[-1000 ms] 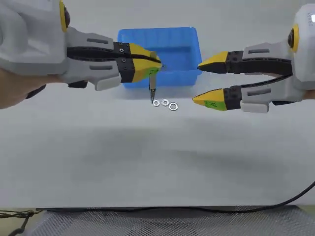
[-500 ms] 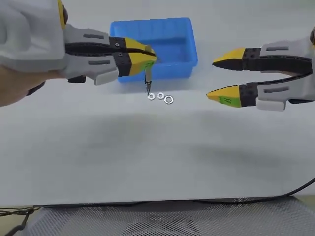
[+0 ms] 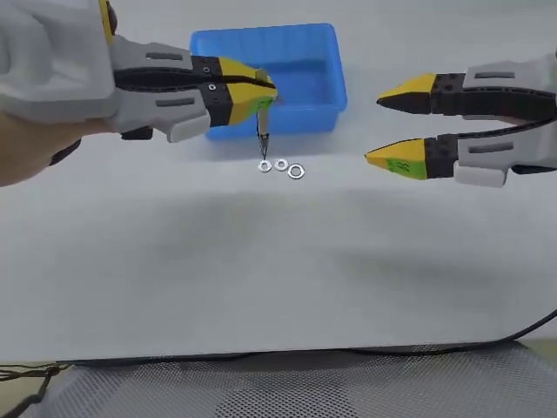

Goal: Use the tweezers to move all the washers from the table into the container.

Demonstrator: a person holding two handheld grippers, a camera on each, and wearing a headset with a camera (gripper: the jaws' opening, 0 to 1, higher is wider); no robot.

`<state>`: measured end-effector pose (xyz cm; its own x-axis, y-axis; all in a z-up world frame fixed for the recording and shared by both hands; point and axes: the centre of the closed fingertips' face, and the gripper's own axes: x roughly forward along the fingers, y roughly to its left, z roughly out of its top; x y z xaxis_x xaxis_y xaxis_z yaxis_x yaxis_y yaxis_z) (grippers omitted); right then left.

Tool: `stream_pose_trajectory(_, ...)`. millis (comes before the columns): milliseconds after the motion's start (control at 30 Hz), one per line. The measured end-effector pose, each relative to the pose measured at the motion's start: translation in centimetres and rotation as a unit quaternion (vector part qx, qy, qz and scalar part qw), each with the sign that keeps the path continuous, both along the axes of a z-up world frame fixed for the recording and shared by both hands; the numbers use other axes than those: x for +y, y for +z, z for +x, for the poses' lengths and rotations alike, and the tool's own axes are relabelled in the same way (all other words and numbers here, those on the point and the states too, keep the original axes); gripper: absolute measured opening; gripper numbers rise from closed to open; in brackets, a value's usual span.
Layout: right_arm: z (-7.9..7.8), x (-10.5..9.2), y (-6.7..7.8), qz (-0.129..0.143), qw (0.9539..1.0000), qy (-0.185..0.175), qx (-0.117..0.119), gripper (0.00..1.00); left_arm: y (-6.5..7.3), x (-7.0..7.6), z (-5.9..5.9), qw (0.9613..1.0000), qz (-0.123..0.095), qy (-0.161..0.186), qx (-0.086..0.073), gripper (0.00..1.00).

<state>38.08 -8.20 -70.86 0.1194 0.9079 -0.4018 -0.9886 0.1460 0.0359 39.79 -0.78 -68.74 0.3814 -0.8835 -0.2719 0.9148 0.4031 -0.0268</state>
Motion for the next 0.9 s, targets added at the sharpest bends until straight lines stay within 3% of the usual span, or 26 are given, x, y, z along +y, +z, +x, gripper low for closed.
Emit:
stream_pose_trajectory(600, -0.4, -1.1, -0.3, -0.002, 0.9999, -0.005, 0.011, 0.38, -1.0, -0.2, -0.2, 1.0000, -0.005, 0.002, 0.003, 0.05)
stream_pose_trajectory(900, -1.9, -1.1, -0.8, -0.002, 0.9990, 0.014, 0.042, 0.53, -1.4, 0.0, -0.1, 1.0000, -0.005, 0.003, 0.003, 0.05)
